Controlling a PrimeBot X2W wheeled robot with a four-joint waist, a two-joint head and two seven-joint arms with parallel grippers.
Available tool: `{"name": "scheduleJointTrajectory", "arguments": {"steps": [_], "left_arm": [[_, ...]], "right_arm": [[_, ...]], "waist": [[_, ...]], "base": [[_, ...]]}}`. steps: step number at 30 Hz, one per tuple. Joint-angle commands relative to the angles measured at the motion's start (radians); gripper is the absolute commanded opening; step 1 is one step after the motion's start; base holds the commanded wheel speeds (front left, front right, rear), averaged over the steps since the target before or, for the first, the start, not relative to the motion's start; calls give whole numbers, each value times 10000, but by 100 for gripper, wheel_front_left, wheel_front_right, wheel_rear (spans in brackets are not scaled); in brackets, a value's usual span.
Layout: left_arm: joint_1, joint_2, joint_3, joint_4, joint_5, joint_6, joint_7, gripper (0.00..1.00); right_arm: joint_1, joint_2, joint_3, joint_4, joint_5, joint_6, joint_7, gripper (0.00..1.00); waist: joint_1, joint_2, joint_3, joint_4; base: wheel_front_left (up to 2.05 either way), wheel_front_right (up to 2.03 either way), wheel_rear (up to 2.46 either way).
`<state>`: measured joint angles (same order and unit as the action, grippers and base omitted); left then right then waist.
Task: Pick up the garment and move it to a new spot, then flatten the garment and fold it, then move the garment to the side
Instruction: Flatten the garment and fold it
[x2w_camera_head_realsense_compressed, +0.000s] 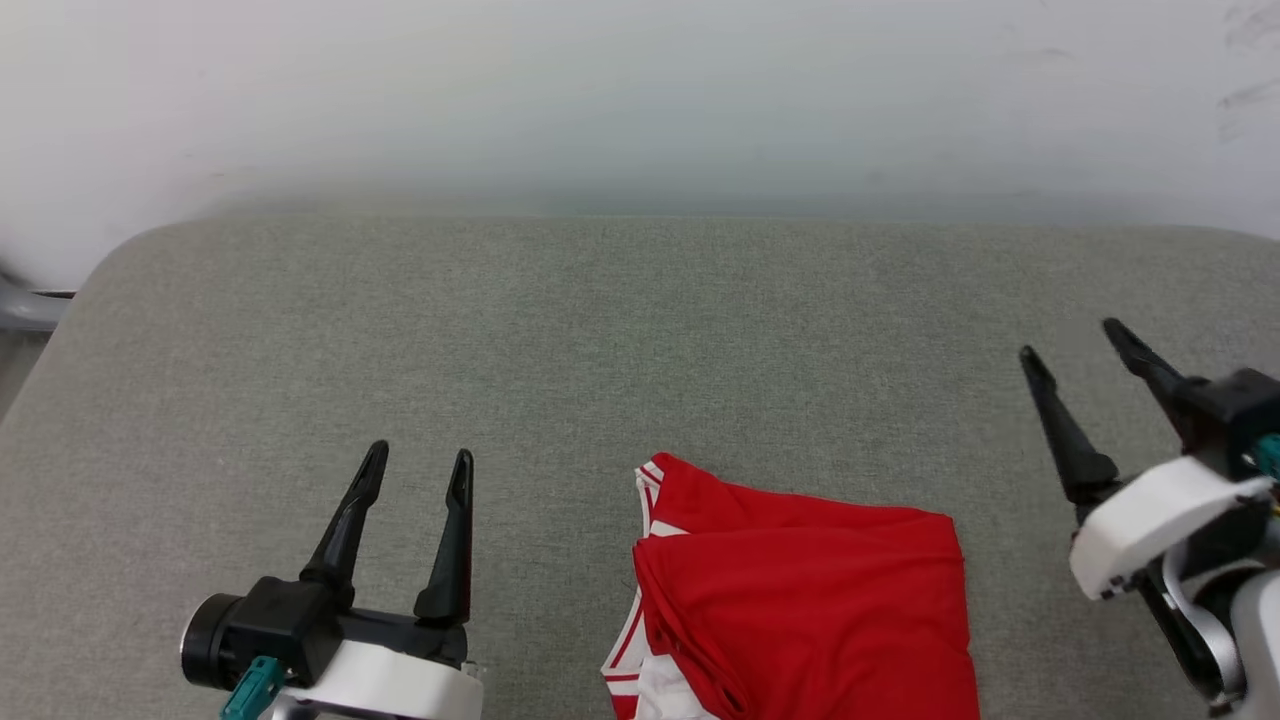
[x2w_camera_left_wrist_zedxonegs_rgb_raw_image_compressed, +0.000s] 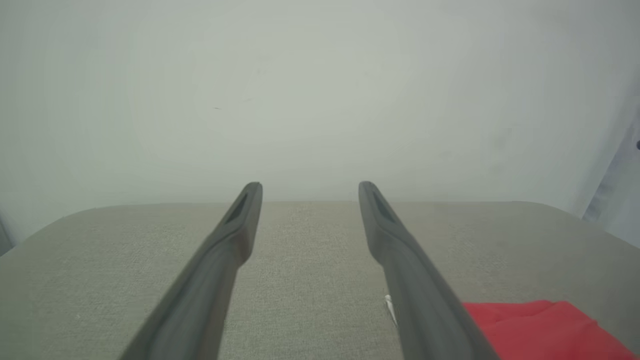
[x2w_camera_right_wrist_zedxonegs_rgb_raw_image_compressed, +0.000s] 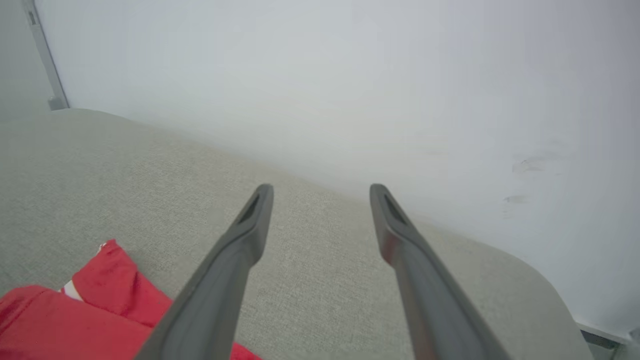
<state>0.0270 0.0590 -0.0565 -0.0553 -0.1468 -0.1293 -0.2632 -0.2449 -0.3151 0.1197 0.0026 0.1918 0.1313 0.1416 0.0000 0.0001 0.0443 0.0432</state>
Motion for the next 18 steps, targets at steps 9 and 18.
{"name": "scheduleJointTrajectory", "arguments": {"steps": [9,18], "left_arm": [[98,-26,-83,-28,-252,-17,-19,100],[213,-29,-214,160,-346,-17,-19,100]], "right_arm": [[2033,909,-1987,-440,-744,-12,-2424,100],[2708,1992,-2332,8,-1081,-11,-3407,100]], "waist": [[0,-1,187,-205],[0,-1,186,-229]], "base": [[0,0,0],[0,0,0]]}}
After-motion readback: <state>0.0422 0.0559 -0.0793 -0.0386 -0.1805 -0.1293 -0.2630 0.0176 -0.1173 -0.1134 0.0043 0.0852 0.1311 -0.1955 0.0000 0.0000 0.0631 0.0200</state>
